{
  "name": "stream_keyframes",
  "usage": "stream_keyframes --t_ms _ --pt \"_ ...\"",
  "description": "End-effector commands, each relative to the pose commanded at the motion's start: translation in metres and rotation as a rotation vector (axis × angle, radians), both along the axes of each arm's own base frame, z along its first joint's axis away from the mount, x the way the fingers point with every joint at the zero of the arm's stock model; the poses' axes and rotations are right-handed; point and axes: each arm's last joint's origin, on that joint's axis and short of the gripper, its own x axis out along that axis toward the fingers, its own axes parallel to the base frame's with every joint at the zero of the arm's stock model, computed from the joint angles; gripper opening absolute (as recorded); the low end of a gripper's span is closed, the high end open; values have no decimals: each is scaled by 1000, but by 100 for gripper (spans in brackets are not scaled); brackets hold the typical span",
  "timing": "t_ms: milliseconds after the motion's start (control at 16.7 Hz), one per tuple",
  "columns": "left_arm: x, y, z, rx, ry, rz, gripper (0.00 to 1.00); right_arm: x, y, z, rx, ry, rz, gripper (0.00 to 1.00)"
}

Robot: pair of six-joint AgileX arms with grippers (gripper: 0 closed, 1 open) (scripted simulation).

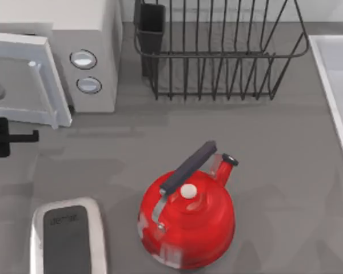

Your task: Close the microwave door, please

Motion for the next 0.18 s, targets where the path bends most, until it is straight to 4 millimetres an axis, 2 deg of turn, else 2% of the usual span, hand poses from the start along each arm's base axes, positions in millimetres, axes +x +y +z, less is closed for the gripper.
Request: stream_keyframes --t_ms 180 --pt "7 0 0 1 -10 0 0 0 0 0 0 0 0 100"
